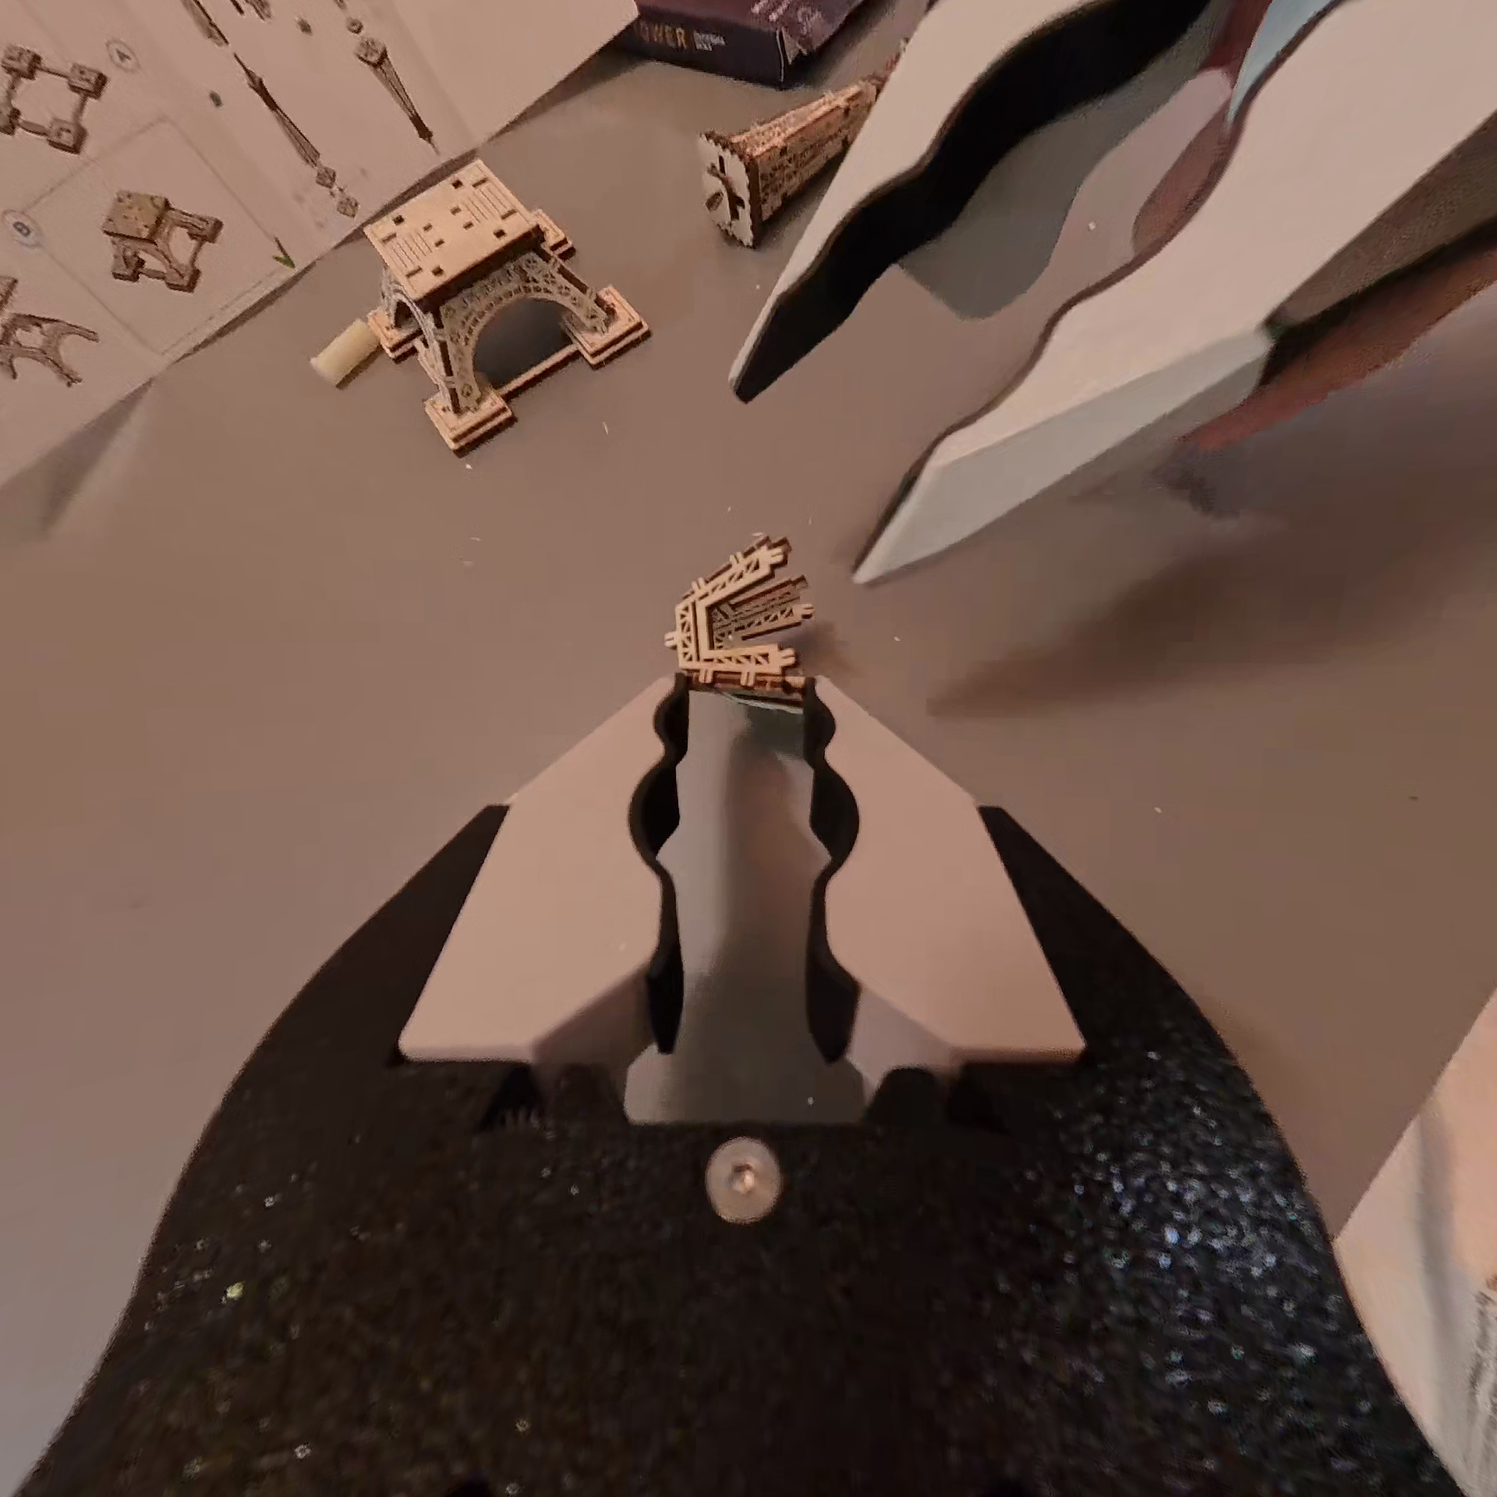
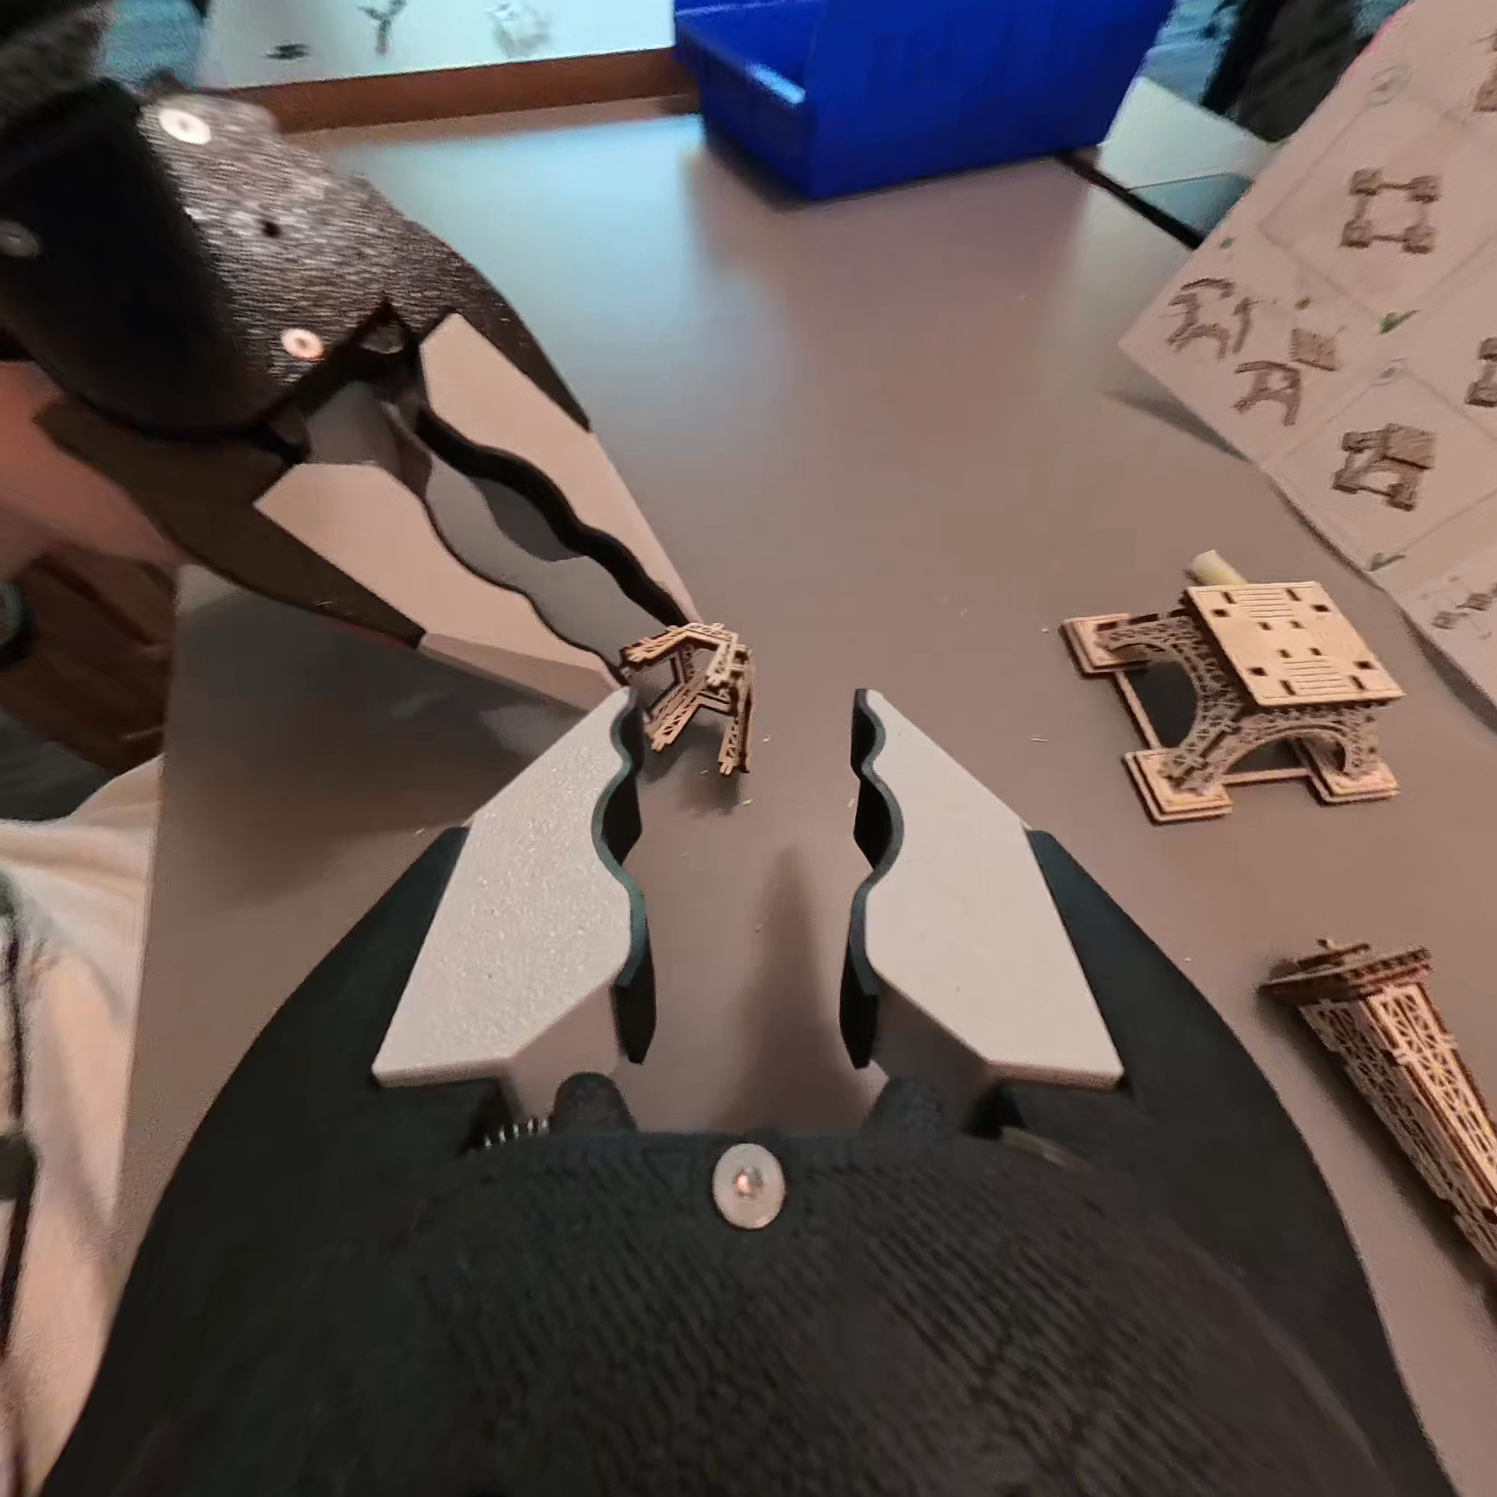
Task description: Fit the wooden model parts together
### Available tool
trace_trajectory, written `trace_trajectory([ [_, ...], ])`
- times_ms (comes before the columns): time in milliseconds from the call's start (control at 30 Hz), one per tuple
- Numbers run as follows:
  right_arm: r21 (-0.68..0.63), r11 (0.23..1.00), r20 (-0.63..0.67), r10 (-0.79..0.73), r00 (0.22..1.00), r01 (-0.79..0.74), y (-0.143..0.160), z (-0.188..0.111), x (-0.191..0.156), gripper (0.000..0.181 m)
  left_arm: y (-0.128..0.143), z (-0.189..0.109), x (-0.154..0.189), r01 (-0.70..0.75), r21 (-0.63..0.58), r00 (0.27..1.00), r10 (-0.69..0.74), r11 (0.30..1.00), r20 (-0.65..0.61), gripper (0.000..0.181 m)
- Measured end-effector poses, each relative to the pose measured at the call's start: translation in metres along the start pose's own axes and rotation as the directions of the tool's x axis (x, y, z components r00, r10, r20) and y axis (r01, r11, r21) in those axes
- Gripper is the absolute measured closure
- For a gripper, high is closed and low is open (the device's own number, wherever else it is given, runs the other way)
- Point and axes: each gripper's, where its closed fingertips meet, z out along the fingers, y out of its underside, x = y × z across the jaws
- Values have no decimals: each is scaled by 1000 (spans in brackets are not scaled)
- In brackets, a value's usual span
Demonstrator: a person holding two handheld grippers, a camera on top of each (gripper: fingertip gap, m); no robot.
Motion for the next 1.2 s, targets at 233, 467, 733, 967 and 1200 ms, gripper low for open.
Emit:
trace_trajectory([
  [233, 85, 987, -211, -118, 970, 139, -22, -14, 11, 143, -48, -22, -15, -344, 192, 926, 298, 919, 230, 155],
  [467, 201, 843, -456, -371, 809, 499, -91, -77, -11, 146, -120, -81, 26, -579, 517, 815, 451, 630, 363, 156],
  [733, 174, 612, -647, -519, 558, 771, -132, -115, -47, 176, -148, -123, 45, -655, 581, 756, 412, 484, 509, 156],
  [967, 198, 477, -740, -500, 450, 856, -154, -139, -70, 181, -163, -155, 59, -750, 505, 657, 401, 427, 638, 156],
  [1200, 133, 439, -817, -460, 349, 889, -167, -151, -78, 181, -169, -174, 68, -771, 488, 631, 388, 410, 672, 149],
])
